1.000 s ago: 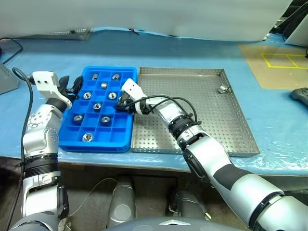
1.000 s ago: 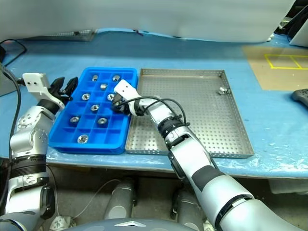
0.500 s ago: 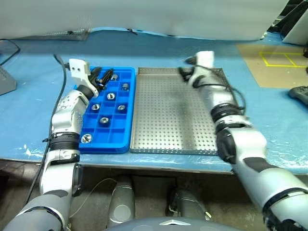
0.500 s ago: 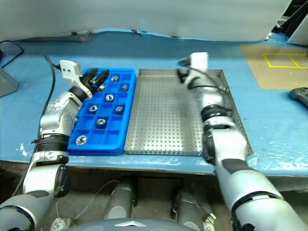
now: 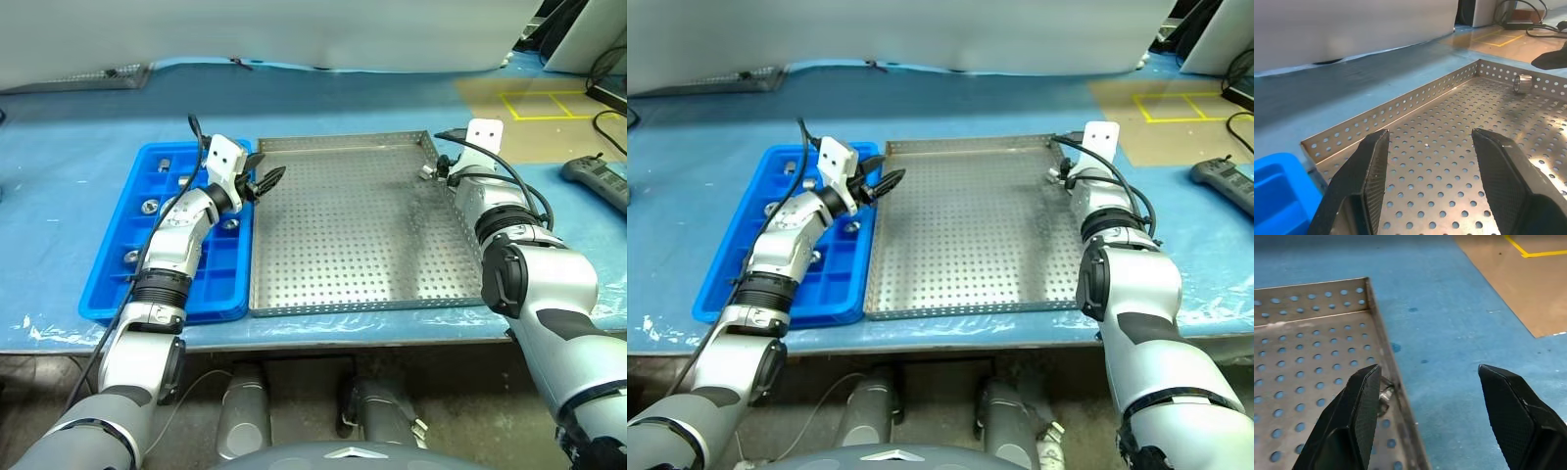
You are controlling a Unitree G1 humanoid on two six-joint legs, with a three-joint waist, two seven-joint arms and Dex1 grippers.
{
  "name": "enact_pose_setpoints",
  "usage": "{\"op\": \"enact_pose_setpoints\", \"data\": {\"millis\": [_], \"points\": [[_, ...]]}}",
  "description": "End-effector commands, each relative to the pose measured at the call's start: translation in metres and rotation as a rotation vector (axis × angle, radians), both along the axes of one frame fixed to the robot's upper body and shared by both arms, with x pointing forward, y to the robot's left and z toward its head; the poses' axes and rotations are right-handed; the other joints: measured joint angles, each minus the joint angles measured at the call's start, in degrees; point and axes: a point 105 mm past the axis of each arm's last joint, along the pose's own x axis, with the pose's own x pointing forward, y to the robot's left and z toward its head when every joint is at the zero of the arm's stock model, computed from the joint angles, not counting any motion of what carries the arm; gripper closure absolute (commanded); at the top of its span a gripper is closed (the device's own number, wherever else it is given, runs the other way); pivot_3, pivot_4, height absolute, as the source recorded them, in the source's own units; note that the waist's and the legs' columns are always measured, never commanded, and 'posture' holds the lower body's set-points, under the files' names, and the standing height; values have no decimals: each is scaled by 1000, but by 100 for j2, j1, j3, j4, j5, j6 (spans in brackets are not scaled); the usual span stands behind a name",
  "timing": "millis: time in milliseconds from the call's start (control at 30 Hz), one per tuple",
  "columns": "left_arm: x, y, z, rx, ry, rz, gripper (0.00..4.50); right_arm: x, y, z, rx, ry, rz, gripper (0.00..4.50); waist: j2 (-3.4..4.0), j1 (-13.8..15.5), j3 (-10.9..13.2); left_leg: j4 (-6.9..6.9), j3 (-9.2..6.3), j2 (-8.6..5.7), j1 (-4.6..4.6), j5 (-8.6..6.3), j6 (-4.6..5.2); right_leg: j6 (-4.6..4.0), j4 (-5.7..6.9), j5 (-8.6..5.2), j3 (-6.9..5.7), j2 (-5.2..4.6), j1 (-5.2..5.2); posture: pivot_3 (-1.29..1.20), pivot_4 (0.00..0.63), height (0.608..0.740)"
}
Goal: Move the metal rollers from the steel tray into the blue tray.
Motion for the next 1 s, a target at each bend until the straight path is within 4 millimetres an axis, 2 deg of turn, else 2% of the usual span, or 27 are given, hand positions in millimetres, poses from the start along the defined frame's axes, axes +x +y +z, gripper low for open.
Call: {"op": "enact_pose_setpoints", "data": {"millis": [33,133,300,367,567,700,1000], "points": [[-7,-6,14,-8,-64,-23,1689,7,7,27,-71,-62,47,1182,2,25,1,11,0,0,-3,-4,6,0,4,0,0,-6,1,170,150,740],[-11,-6,12,-13,-57,-26,1689,5,5,23,-145,-24,40,1182,2,89,1,31,1,0,-8,-13,20,1,7,1,0,-14,5,191,150,740],[-14,-2,9,-27,-43,-6,1689,7,13,21,-400,67,161,1182,7,154,3,33,2,0,-13,-15,22,1,8,1,-1,-14,3,206,150,740],[-15,-1,8,-31,-39,-3,1689,7,12,21,-406,86,178,1182,8,171,4,33,2,0,-15,-15,23,1,8,1,-2,-14,2,211,150,740],[-21,-6,0,-41,-19,-11,1689,8,14,28,-63,4,154,1182,12,254,6,34,2,2,-17,-18,28,2,5,1,-1,-14,1,214,150,740],[-23,-8,-1,-48,-11,-14,1689,7,11,27,101,-40,103,1182,12,259,6,35,2,3,-17,-18,28,2,6,1,-1,-14,2,211,150,740],[-24,-6,-1,-61,-5,-10,1689,4,12,8,204,-20,58,1182,14,257,6,36,2,1,-17,-18,27,2,6,1,-1,-14,1,216,150,740]]}}
